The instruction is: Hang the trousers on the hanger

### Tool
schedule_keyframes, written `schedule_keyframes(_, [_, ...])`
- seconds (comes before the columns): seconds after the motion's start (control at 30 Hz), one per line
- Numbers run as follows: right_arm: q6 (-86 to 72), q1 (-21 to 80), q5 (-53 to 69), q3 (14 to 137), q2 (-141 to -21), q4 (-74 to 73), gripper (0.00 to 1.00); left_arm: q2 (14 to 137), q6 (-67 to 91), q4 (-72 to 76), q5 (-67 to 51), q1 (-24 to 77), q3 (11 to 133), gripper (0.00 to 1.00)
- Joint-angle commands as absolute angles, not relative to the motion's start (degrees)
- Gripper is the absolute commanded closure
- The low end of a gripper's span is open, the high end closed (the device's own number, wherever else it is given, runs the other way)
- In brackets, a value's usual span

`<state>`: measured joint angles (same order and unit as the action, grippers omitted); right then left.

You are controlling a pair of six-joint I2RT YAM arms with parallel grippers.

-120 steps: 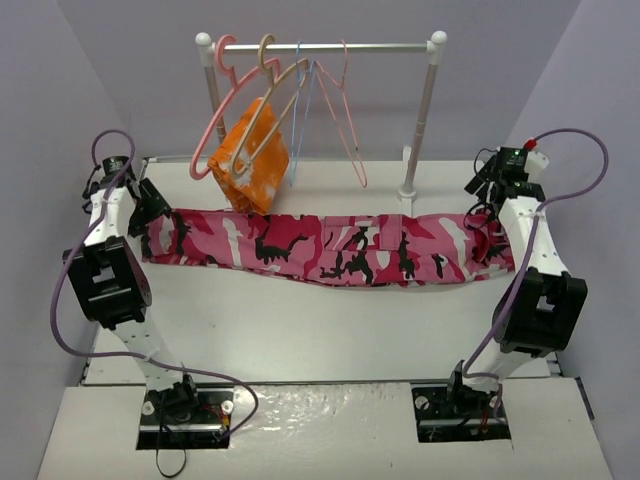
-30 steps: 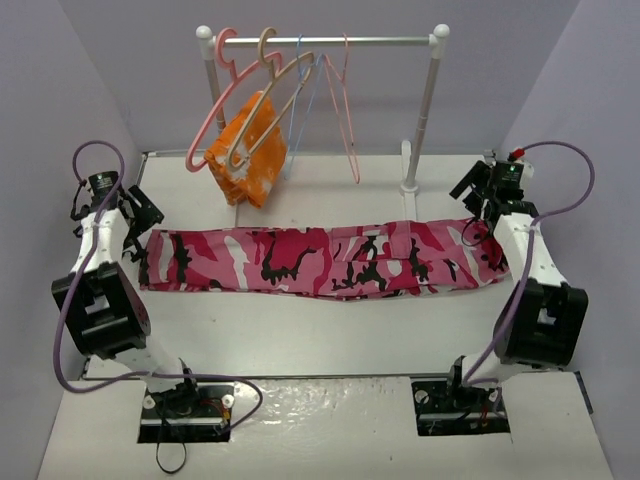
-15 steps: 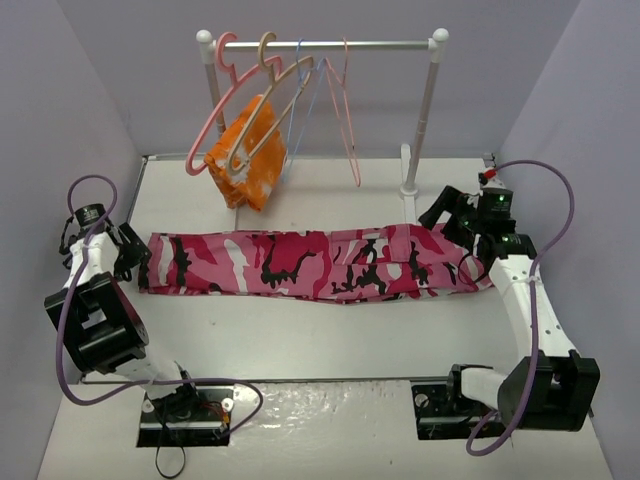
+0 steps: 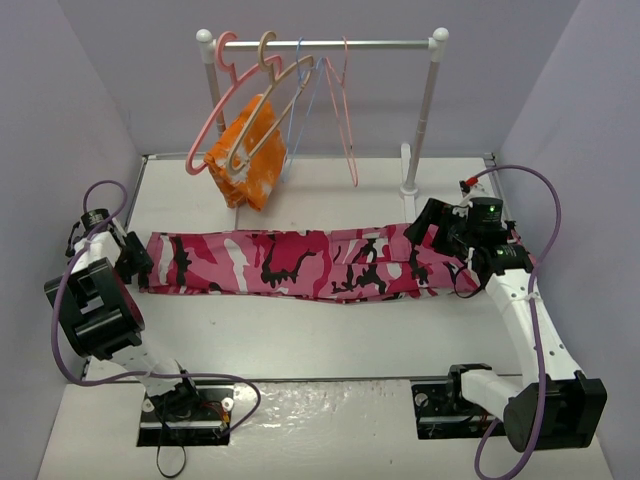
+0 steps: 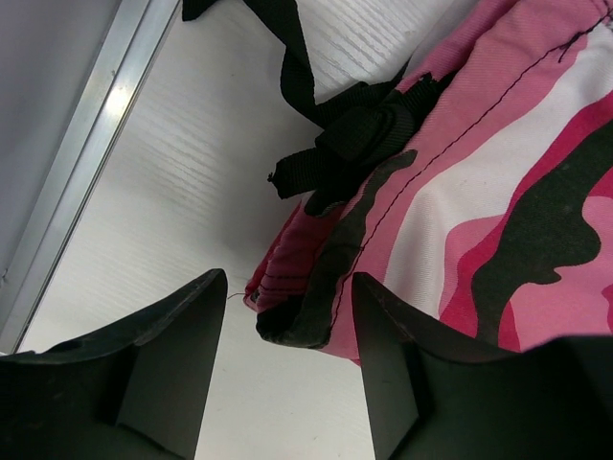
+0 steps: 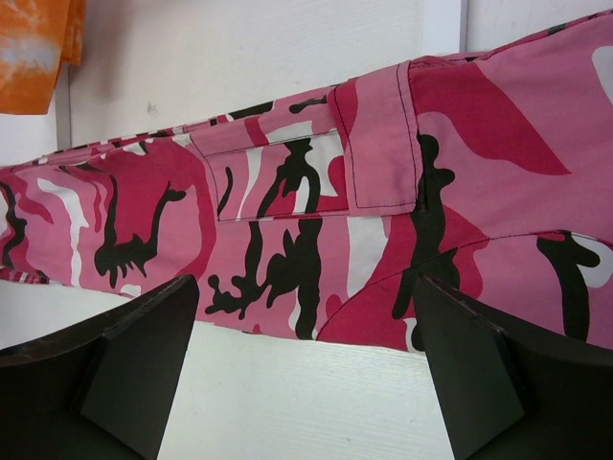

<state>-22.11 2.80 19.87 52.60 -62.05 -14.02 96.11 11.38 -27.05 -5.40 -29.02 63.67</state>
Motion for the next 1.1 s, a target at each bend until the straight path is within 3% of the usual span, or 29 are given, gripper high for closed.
schedule_keyframes(0.0, [-20.7, 3.7, 20.5, 52.6, -61.2, -12.7, 0.08, 93.3, 10.2, -25.9, -6.6, -29.5, 64.2, 0.49])
schedule_keyframes(0.3, [-20.5, 4.6, 19.6, 52.4, -61.3, -12.8, 0.08, 93.7, 12.2, -26.7, -6.9, -29.4, 64.5, 0.56])
schedule_keyframes(0.43, [-20.5, 4.6, 19.5, 52.3, -61.5, -12.7, 0.08, 93.5, 12.6, -26.7, -7.1, -29.4, 64.8, 0.63])
schedule_keyframes(1.07, [-21.5, 6.6, 21.5, 49.3, -65.5, -12.7, 0.09, 96.2, 19.3, -26.7, -3.9, -28.6, 67.1, 0.64])
